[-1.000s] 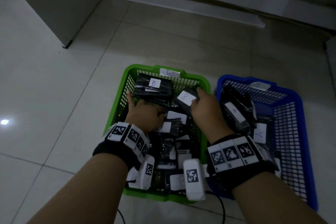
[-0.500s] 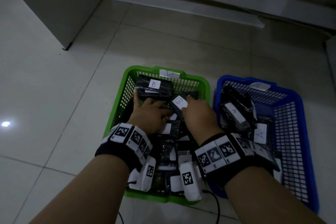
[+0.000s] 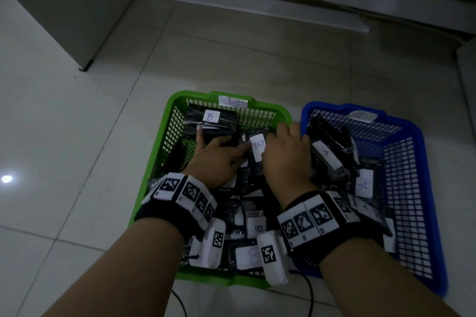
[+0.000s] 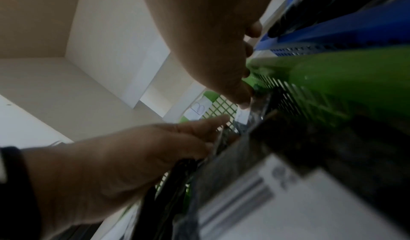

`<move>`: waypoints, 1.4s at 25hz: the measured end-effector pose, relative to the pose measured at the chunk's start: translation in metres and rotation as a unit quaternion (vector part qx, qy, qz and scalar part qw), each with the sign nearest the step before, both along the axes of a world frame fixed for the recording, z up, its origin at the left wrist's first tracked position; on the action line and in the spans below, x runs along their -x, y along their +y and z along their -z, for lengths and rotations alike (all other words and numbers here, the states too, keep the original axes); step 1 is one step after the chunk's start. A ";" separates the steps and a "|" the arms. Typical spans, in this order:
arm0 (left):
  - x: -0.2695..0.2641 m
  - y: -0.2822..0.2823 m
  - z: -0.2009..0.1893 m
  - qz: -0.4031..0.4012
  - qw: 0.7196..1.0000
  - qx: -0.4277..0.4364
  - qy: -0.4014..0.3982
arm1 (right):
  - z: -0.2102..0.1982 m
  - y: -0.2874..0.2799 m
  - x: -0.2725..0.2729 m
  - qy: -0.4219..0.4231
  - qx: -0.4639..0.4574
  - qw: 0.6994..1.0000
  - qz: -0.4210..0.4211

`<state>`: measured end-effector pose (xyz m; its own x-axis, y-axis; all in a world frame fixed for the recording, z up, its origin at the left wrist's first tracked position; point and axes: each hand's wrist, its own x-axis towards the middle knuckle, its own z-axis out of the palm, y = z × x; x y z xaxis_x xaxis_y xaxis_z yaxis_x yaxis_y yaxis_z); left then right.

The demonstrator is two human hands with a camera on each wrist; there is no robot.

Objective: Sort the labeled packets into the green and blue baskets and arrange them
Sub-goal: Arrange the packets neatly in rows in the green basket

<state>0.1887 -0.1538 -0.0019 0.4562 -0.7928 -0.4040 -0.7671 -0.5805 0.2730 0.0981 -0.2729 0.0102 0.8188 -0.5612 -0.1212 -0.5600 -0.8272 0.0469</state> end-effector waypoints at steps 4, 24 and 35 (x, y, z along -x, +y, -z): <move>-0.005 0.009 0.007 -0.053 0.996 0.059 0.034 | -0.002 -0.001 0.009 0.055 -0.016 0.996 -0.062; -0.009 0.078 -0.006 -0.222 0.964 0.138 0.046 | -0.013 0.005 0.007 -0.166 -0.343 0.917 0.118; -0.007 0.038 -0.011 -0.157 0.961 0.226 0.007 | -0.008 0.011 -0.003 0.066 -0.145 0.984 0.078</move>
<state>0.1956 -0.1163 0.0091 0.6991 -0.7126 -0.0581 -0.5678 -0.6028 0.5606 0.1013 -0.2619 0.0178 0.6919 -0.6050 -0.3940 -0.6859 -0.7211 -0.0973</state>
